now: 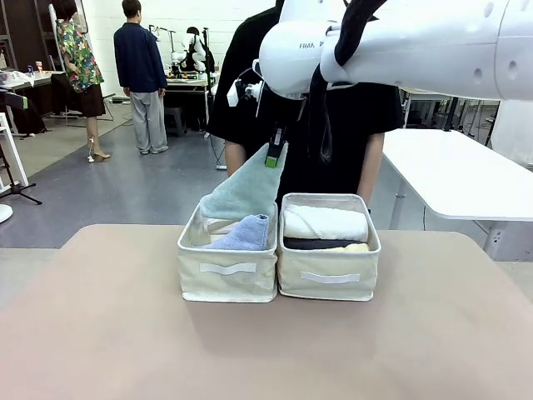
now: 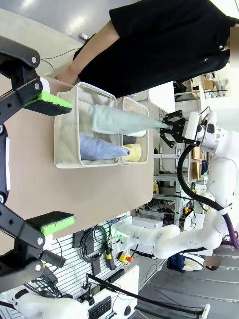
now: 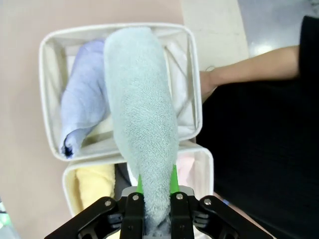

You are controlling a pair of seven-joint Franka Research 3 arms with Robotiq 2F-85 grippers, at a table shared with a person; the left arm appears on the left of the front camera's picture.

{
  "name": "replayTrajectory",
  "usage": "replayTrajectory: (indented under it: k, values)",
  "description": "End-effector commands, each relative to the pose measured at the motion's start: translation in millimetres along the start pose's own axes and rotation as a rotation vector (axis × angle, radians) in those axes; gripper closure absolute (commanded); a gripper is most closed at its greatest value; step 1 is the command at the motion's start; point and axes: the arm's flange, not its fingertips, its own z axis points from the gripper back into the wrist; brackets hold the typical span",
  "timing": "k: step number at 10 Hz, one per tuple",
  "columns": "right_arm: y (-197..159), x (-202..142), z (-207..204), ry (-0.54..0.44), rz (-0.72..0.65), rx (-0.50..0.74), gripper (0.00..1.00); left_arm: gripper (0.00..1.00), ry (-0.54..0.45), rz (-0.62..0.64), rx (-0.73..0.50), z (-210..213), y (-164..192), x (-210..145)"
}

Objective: Sort the towels based on their folding style.
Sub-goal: Pick up another triangle-folded towel from the table and place it in the left Fabric basket.

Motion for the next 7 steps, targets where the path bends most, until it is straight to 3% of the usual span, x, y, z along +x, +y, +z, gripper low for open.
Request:
replayTrajectory:
  k: [1,7]
  values:
    - [5,1,-11,-0.023,-0.023,-0.002,0.82,0.0,0.003,0.002,-0.001,1,-2,1]
    - [22,1,-50,-0.039,-0.014,0.062,0.82,0.0,0.003,0.002,-0.001,1,-2,1]
